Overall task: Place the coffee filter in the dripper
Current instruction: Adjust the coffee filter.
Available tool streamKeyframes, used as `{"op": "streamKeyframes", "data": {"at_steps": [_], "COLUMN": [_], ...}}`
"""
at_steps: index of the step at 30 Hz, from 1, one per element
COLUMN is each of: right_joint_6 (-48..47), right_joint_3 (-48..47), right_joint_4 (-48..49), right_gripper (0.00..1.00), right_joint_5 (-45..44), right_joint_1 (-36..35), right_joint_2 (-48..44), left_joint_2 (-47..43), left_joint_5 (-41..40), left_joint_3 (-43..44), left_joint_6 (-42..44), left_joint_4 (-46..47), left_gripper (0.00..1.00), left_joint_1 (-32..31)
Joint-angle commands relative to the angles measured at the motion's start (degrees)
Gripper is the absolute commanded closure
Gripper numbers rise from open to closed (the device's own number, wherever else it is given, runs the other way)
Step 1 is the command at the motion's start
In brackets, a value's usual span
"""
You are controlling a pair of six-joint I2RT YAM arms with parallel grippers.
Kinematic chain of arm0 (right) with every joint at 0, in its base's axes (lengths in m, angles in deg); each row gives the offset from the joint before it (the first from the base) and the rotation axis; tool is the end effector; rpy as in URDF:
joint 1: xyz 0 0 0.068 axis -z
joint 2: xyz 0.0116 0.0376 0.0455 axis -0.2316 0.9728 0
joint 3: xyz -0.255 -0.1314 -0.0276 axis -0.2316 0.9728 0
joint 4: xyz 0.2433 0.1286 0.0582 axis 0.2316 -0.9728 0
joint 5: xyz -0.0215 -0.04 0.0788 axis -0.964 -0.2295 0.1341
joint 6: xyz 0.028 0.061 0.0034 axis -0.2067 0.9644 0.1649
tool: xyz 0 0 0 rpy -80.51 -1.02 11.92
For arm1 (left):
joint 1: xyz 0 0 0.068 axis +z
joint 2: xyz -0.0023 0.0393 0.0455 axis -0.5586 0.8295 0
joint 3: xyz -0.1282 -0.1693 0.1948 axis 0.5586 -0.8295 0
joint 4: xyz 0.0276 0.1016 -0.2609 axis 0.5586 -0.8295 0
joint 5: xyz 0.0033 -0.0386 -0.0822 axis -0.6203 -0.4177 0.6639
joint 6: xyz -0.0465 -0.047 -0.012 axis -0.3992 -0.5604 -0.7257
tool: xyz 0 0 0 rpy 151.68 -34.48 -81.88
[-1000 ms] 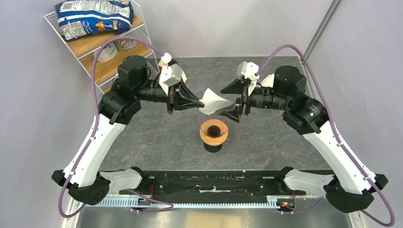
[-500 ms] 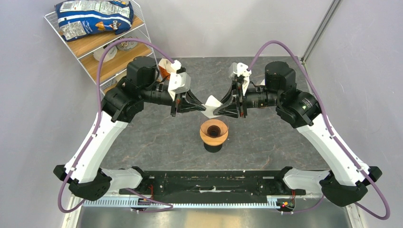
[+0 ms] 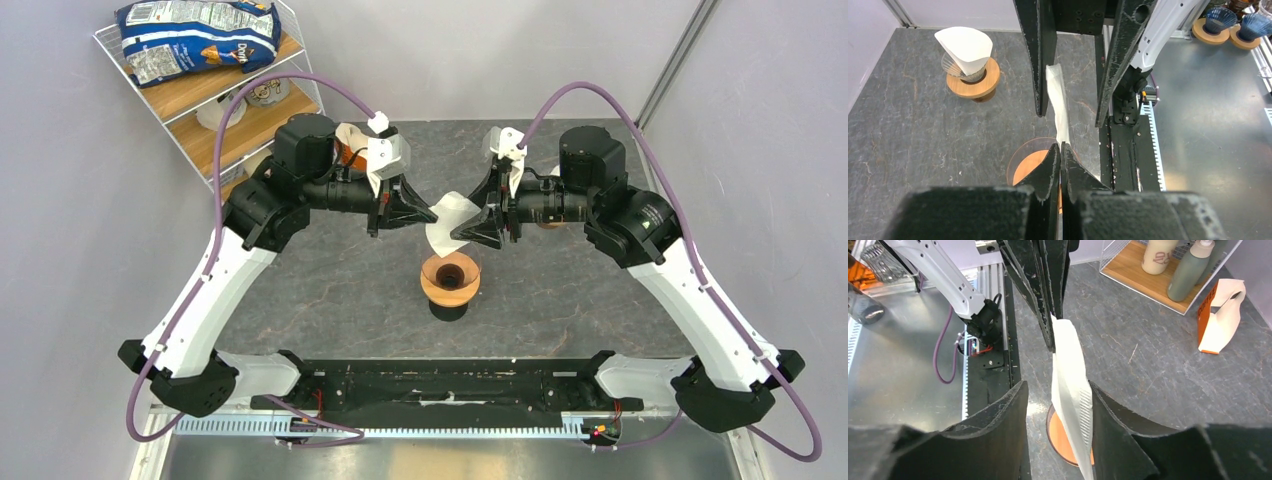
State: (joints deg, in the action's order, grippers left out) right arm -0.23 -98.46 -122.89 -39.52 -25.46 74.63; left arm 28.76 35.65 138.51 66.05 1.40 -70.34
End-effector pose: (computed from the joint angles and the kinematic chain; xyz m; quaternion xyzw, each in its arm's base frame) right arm 0.1723 0.1838 0.5025 -0.4959 0.6026 0.4146 0.4680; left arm 0.1836 -0.1860 0.5061 0.5447 0.5624 -0.4303 0.4492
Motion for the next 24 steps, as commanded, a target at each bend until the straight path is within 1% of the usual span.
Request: {"op": "streamKeyframes", "data": {"at_steps": [1,2,3,4,6,7,8,9,10,11,13,15,22,24], "right_joint_6": [-1.25,-0.91,-0.73,-0.47,-0.41,-0.33,-0.32,-0.52,-0.86,-1.21,-1.39,-1.03,-1.94,-2.17], "right_joint_3": [-0.06,0.28,0.39,0.53,0.54,0.24,0.15,0.05,0.05,0.2,0.77,1.33,1.82,1.72], "right_joint_4": [-0.25,0.22,0.64,1.2,1.86,1.99,1.98,1.82,1.51,0.94,0.35,-0.06,-0.16,-0.38], "right_gripper": [0.53,0.58,0.6,0.65,0.8,0.91,1.0,1.0,1.0,1.0,1.0,1.0,1.0,1.0], "right_joint_5": [0.02,0.26,0.44,0.57,1.22,1.59,2.0,2.16,2.25,2.31,2.94,4.09,7.81,7.87], "right_joint_1": [-0.27,-0.33,-0.26,-0.35,-0.34,-0.39,-0.34,-0.31,-0.35,-0.32,-0.3,-0.35,-0.3,-0.39], "right_joint_2": [-0.06,-0.03,0.04,0.11,0.33,0.33,0.37,0.29,0.01,-0.35,-1.03,-1.53,-1.71,-1.72], "left_joint_2": [-1.73,-1.69,-1.6,-1.58,-1.65,-1.48,-1.36,-1.42,-1.62,-2.21,-4.19,-5.45,-4.73,-4.35], "left_joint_5": [2.17,2.16,2.19,2.65,3.09,2.79,2.34,2.29,2.78,3.82,7.15,9.47,13.23,14.44], "left_joint_3": [1.36,1.44,1.49,1.49,1.4,1.57,2.05,2.58,3.16,3.29,1.66,0.74,1.51,1.64], "left_joint_6": [-2.77,-2.91,-3.08,-2.99,-3.09,-3.69,-4.19,-4.15,-3.98,-3.76,-3.36,-4.51,-5.83,-6.25], "left_joint_4": [2.98,2.71,2.53,2.29,2.3,2.22,1.56,0.45,-0.98,-1.88,-1.41,-0.52,-0.71,-0.67], "left_gripper": [0.98,0.98,0.98,0.98,0.98,0.98,0.97,0.83,0.71,0.65,0.65,0.65,0.67,0.65], "left_joint_1": [-0.09,-0.09,-0.09,-0.1,-0.09,-0.09,-0.04,0.13,0.73,1.53,4.22,5.53,5.79,5.75]}}
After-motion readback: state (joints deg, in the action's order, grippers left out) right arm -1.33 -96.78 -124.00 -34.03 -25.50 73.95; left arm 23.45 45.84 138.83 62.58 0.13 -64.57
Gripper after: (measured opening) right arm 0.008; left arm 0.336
